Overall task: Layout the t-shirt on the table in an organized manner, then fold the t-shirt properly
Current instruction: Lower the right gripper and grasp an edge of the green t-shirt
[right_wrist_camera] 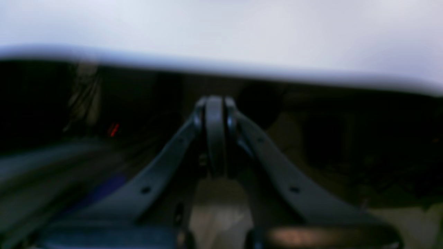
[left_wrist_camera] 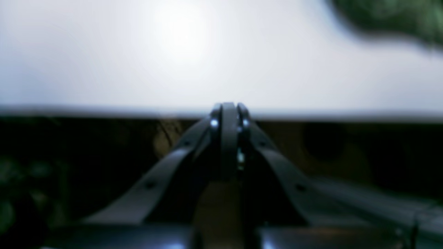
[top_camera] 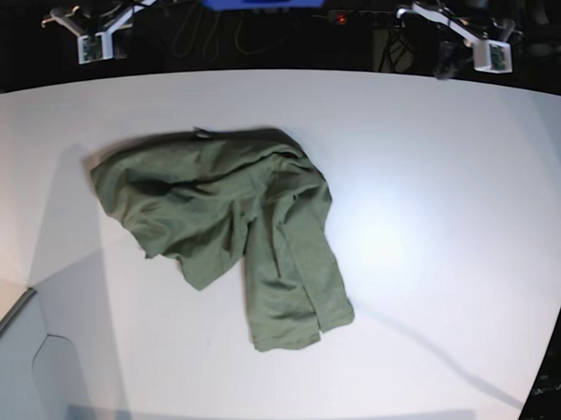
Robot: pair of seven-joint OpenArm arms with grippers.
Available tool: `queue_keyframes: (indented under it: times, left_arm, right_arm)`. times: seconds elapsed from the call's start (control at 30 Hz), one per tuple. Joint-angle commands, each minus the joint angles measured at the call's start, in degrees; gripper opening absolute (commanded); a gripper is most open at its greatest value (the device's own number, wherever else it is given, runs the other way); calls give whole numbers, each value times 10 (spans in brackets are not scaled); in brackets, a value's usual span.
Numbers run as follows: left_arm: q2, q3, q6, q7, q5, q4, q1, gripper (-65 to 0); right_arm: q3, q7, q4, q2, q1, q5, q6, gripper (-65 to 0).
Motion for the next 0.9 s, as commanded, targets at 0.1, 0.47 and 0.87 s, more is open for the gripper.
queue_keyframes:
  times: [0.1,0.47,0.87]
  left_arm:
    - [-1,-29,-6,-6,-23,20,-7,-650]
    - [-1,-34,-4,-5,-47,19,-43,-379]
    - [40,-40,-6,-5,-46,16,-54,-326]
  right_arm:
    - [12,-9,28,0,34,1,1,-650]
    - [15,-10,26,-1,191,1,2,-411]
    - [2,-172,-102,-9,485,2,2,-294]
